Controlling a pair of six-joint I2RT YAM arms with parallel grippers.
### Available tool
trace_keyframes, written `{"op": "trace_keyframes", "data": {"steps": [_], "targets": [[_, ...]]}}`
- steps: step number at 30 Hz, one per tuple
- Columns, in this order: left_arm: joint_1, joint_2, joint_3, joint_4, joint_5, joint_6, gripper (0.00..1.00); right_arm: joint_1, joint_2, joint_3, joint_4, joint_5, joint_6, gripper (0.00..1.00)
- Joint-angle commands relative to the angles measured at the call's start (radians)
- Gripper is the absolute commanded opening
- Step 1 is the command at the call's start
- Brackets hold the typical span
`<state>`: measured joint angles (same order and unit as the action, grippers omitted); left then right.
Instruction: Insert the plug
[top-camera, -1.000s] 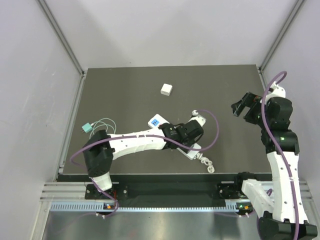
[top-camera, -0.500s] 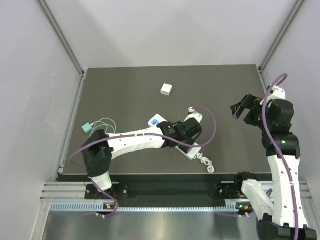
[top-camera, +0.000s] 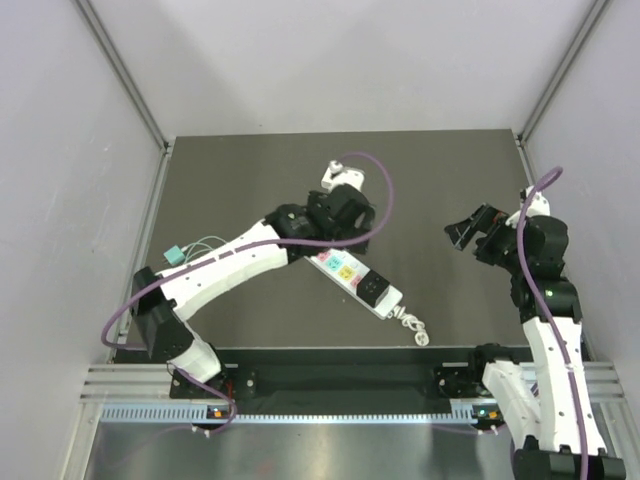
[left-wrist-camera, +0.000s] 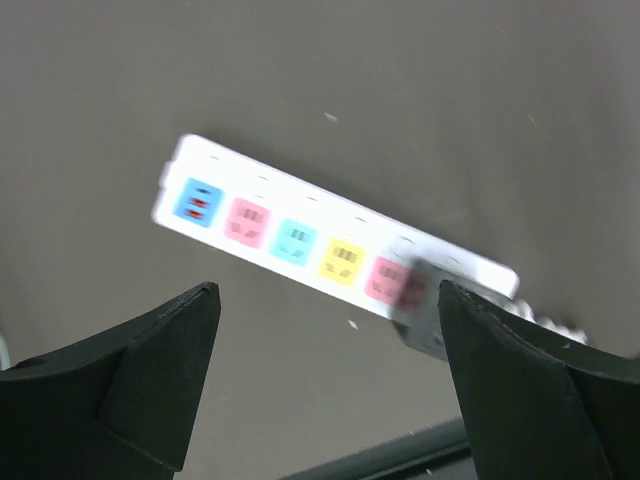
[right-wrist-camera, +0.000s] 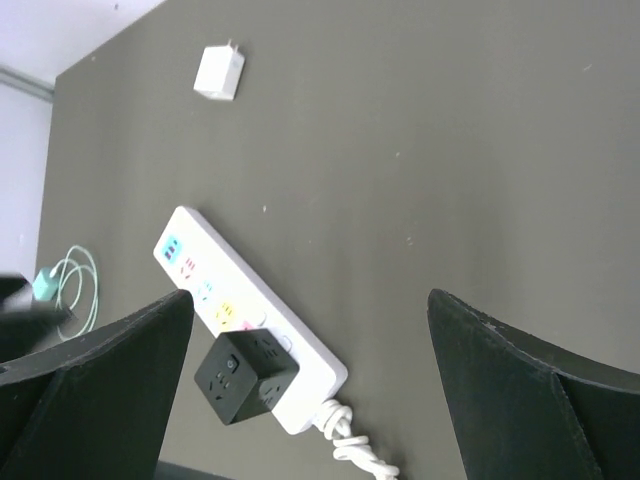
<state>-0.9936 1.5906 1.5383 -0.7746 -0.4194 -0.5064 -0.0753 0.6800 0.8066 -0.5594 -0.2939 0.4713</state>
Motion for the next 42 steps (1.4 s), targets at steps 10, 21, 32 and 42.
{"op": "trace_keyframes", "data": {"steps": [10, 21, 32, 42], "targets": [[0.482, -0.179, -0.156, -0.017, -0.061, -0.112, 0.91, -0.009, 0.044, -0.217, 0.319, -0.249, 0.109, 1.0], [1.188, -0.261, -0.466, 0.166, 0.257, -0.322, 0.85, -0.004, 0.024, -0.251, 0.368, -0.228, 0.061, 1.0], [1.311, 0.021, -0.253, 0.002, -0.008, -0.542, 0.89, 0.065, 0.085, -0.227, 0.34, -0.154, -0.042, 1.0], [1.356, 0.298, -0.001, -0.293, 0.065, -0.808, 0.85, 0.158, 0.131, -0.198, 0.314, -0.119, -0.069, 1.0]]}}
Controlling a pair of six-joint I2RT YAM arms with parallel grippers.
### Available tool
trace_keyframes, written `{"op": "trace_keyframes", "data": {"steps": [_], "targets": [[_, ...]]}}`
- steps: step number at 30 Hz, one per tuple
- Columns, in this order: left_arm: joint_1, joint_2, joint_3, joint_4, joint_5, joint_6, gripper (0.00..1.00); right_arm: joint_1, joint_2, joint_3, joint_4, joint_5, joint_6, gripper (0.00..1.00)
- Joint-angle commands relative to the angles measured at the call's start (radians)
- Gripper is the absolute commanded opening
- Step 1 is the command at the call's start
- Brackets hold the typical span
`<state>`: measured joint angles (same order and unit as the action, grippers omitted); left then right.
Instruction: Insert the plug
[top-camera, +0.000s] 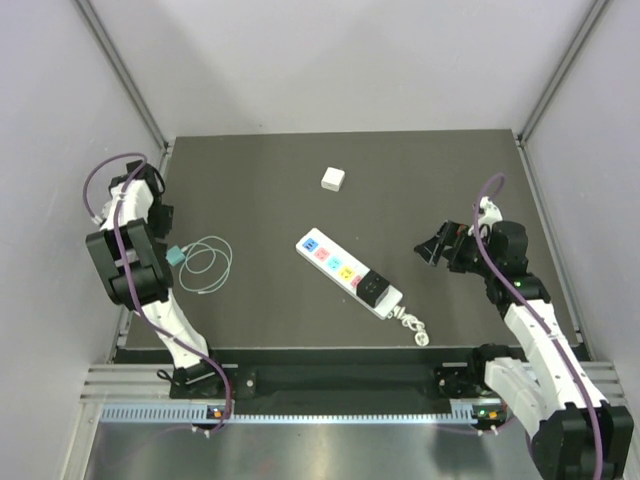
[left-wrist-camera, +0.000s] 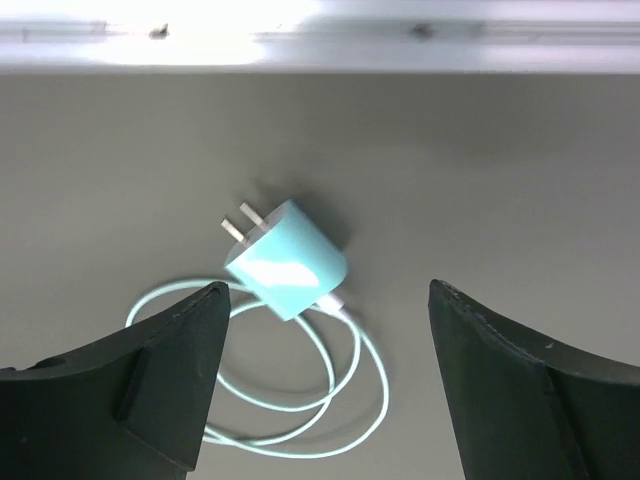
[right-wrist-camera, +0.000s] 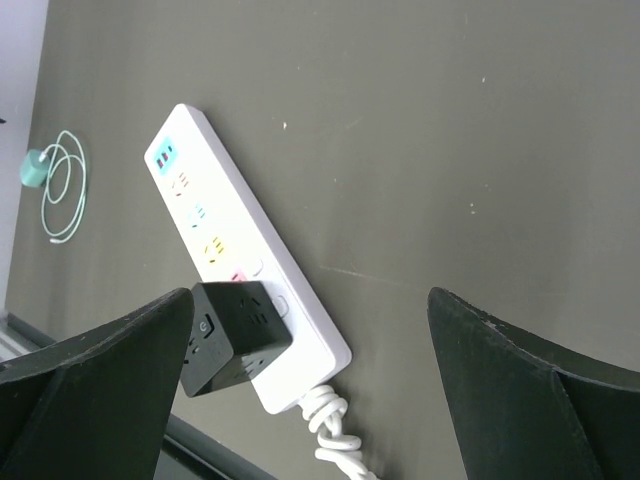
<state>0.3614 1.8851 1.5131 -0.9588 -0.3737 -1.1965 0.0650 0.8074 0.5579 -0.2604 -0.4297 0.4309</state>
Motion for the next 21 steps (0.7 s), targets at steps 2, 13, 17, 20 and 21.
{"op": "trace_keyframes", "data": {"steps": [2, 13, 17, 20, 21], "targets": [[0.001, 0.002, 0.003, -0.078, 0.045, -0.168, 0.82, 0.018, 0.006, 0.051, 0.013, 0.02, -0.032, 1.0], [0.002, 0.045, -0.053, 0.009, 0.088, -0.227, 0.82, 0.024, -0.01, 0.046, -0.008, 0.046, -0.047, 1.0], [0.002, 0.089, -0.047, 0.031, 0.111, -0.23, 0.82, 0.027, -0.017, 0.046, -0.014, 0.055, -0.049, 1.0], [0.002, 0.112, -0.057, 0.04, 0.091, -0.236, 0.81, 0.032, -0.016, 0.046, -0.011, 0.057, -0.055, 1.0], [0.002, 0.121, -0.063, 0.048, 0.096, -0.229, 0.79, 0.032, -0.016, 0.046, -0.007, 0.054, -0.054, 1.0]]}}
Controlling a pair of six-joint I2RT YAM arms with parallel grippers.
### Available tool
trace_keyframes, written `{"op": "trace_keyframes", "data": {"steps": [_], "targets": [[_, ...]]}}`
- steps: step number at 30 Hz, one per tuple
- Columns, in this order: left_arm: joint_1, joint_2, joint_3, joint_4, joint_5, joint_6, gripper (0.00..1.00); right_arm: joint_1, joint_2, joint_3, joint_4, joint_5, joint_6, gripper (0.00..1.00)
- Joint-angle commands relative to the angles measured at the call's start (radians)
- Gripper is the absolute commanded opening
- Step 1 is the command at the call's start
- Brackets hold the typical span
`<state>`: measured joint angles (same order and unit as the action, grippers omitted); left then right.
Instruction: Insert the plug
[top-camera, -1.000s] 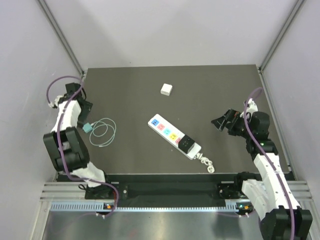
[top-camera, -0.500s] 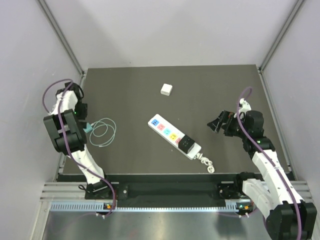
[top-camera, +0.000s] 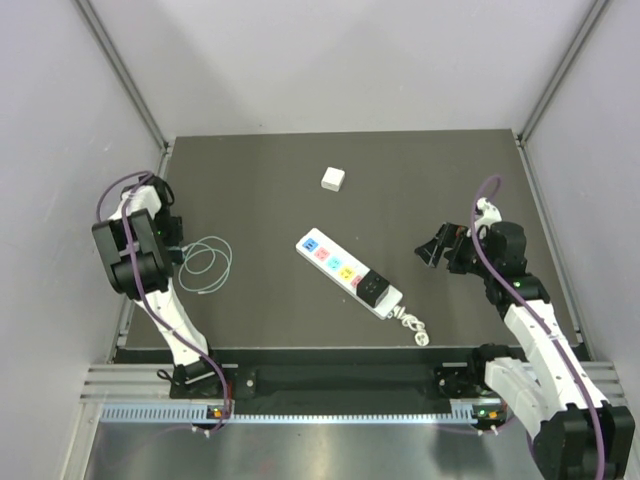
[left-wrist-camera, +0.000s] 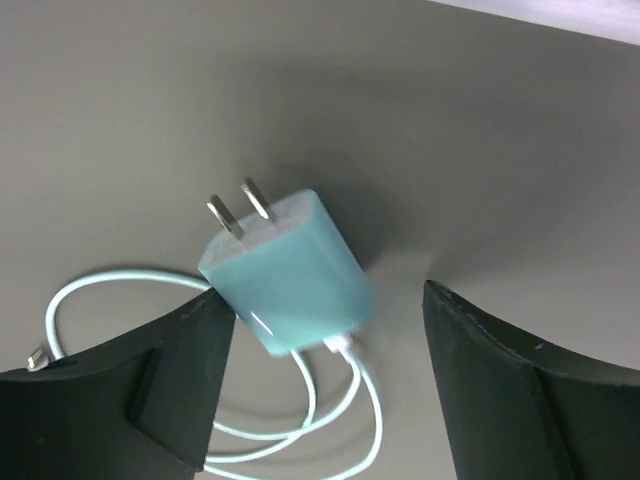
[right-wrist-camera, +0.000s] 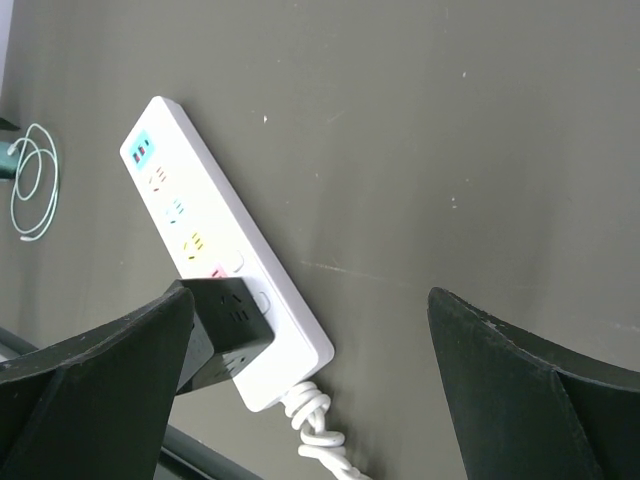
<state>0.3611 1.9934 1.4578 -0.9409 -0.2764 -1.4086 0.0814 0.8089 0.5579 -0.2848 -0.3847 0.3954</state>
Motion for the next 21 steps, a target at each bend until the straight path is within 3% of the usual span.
{"op": "trace_keyframes", "data": {"steps": [1, 4, 6, 10, 13, 16, 17, 21], "targets": [[0.002, 0.019, -0.014, 0.025, 0.0, -0.021, 0.78, 0.017, -0.016, 0.048, 0.018, 0.007, -0.017, 1.0], [0.002, 0.024, -0.036, 0.028, -0.009, -0.006, 0.69, 0.02, -0.016, 0.054, 0.013, 0.004, -0.018, 1.0], [0.002, 0.015, -0.043, 0.04, -0.01, 0.011, 0.53, 0.02, -0.017, 0.056, 0.009, 0.006, -0.017, 1.0], [-0.001, 0.007, -0.018, 0.073, 0.041, 0.157, 0.41, 0.021, -0.031, 0.045, 0.025, 0.01, -0.006, 1.0], [-0.023, -0.004, -0.002, 0.091, 0.089, 0.265, 0.17, 0.02, -0.022, 0.037, 0.044, 0.014, 0.034, 1.0], [-0.074, -0.021, -0.013, 0.14, 0.137, 0.424, 0.04, 0.021, -0.019, 0.046, 0.041, -0.008, 0.06, 1.0], [-0.12, -0.028, -0.014, 0.166, 0.178, 0.474, 0.0, 0.024, -0.022, 0.05, 0.038, -0.011, 0.075, 1.0], [-0.259, -0.094, -0.043, 0.232, 0.259, 0.716, 0.0, 0.027, -0.054, 0.051, 0.024, 0.023, 0.097, 1.0]]}}
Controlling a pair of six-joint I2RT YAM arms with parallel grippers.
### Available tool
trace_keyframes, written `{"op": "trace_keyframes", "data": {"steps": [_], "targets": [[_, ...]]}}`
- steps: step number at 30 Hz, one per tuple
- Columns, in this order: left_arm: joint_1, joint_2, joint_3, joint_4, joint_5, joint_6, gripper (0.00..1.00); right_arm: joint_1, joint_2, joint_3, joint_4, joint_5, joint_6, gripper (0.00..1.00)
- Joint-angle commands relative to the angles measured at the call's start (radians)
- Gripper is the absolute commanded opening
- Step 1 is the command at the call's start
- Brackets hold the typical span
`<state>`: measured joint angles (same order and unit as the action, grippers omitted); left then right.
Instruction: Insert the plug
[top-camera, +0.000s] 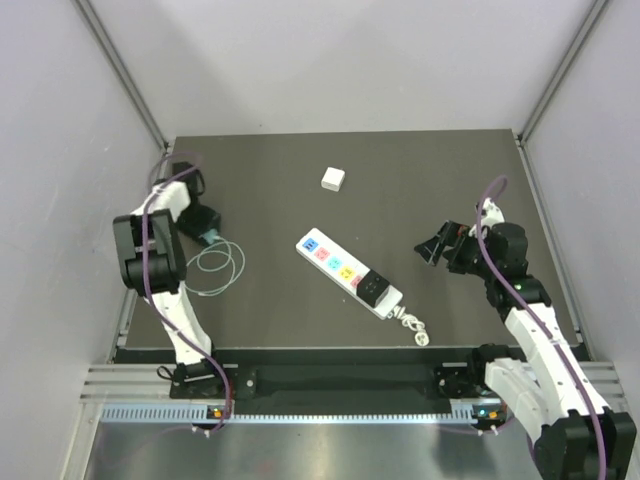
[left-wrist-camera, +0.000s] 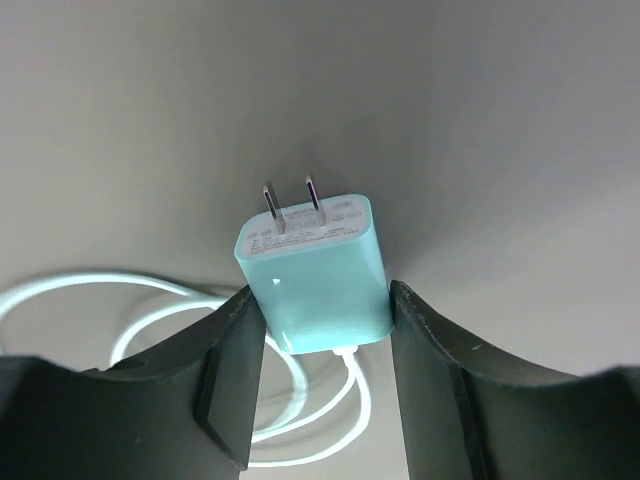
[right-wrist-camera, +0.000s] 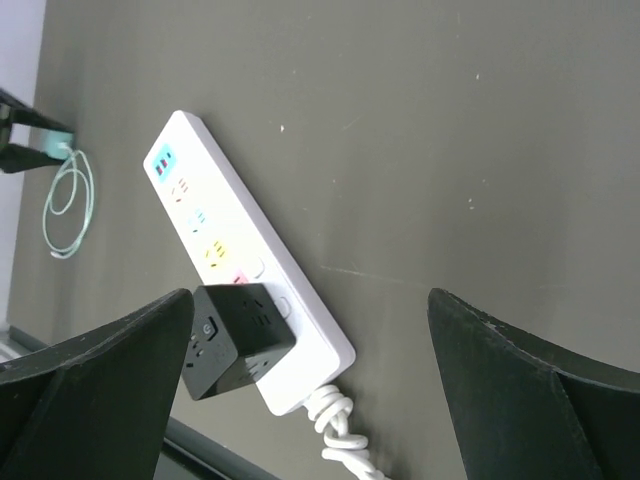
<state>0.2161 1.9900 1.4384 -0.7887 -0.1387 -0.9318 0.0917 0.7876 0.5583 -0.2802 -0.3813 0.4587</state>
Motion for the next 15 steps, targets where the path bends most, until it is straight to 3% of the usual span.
{"op": "trace_keyframes", "data": {"steps": [1, 7, 15], "targets": [[-0.145, -0.135, -0.039, 0.085, 0.132, 0.342, 0.0, 0.019, -0.033, 0.052, 0.019, 0.027, 0.035, 1.0], [-0.454, -0.374, -0.191, 0.221, 0.244, 0.577, 0.0, 0.019, 0.119, 0.175, -0.059, -0.027, 0.02, 1.0], [-0.754, -0.608, -0.268, 0.24, 0.28, 0.671, 0.0, 0.02, 0.283, 0.411, -0.112, -0.286, 0.014, 0.98]]}}
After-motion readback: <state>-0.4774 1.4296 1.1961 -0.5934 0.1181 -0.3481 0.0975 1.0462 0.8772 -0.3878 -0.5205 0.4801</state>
